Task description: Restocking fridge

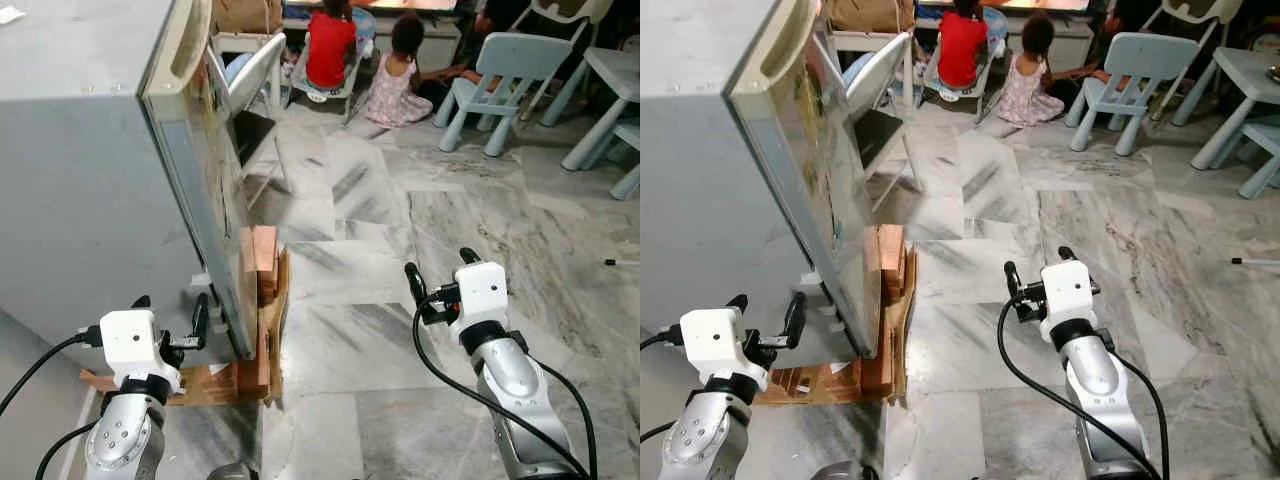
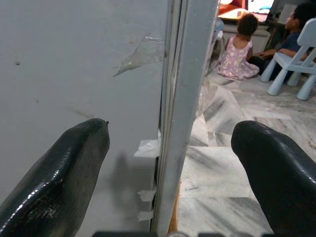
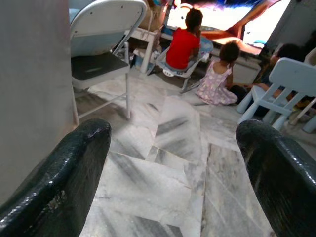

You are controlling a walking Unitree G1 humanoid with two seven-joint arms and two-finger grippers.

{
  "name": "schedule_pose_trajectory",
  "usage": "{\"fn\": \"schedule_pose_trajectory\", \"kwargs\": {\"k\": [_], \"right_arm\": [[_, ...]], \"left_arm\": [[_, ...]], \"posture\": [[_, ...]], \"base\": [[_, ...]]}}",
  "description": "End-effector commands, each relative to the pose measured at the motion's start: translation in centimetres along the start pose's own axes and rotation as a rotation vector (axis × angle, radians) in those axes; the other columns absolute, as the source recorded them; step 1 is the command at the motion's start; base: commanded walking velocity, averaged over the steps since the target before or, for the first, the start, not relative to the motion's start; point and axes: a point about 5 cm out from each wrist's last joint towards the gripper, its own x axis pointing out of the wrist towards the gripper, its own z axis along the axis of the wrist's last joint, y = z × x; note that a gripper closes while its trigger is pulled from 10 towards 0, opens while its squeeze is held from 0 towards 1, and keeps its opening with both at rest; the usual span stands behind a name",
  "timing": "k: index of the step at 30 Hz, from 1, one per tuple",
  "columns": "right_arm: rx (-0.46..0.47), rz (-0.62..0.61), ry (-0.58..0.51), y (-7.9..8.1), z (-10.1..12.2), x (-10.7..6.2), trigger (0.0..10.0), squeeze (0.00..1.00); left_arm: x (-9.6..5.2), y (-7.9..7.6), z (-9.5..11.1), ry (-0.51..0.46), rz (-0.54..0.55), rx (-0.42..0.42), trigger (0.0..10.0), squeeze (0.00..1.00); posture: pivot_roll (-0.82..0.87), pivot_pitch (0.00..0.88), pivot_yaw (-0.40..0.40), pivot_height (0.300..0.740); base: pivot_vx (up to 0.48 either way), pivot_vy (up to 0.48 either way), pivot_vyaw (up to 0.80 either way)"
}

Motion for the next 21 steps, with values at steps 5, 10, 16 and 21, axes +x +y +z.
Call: {"fn": "schedule_pose_trajectory", "kwargs": {"k": [5, 10, 16, 21], "right_arm": [[0.007, 0.007, 0.002, 0.01, 0.20, -0.01, 10.0, 0.00], [0.009, 0.018, 0.007, 0.20, 0.12, 0.18, 10.0, 0.00], [0.009, 0.030, 0.016, 0.48, -0.08, 0.12, 10.0, 0.00], [0.011, 0.034, 0.023, 0.61, -0.20, 0.05, 10.0, 0.00]], "left_arm": [[0.07, -0.14, 0.16, 0.006, -0.011, 0.004, 10.0, 0.00], [0.05, -0.34, 0.07, 0.015, -0.021, -0.003, 10.0, 0.00], [-0.09, -0.46, -0.06, 0.021, -0.031, 0.000, 10.0, 0.00], [-0.06, -0.69, -0.09, 0.021, -0.043, -0.005, 10.0, 0.00]], "posture": [[0.00, 0.040, -0.042, 0.740], [0.00, 0.043, -0.044, 0.740], [0.01, 0.050, -0.046, 0.740], [0.01, 0.051, -0.046, 0.740]], "base": [[0.283, 0.000, 0.00], [0.266, 0.000, 0.00], [0.264, 0.000, 0.00], [0.294, 0.000, 0.00]]}}
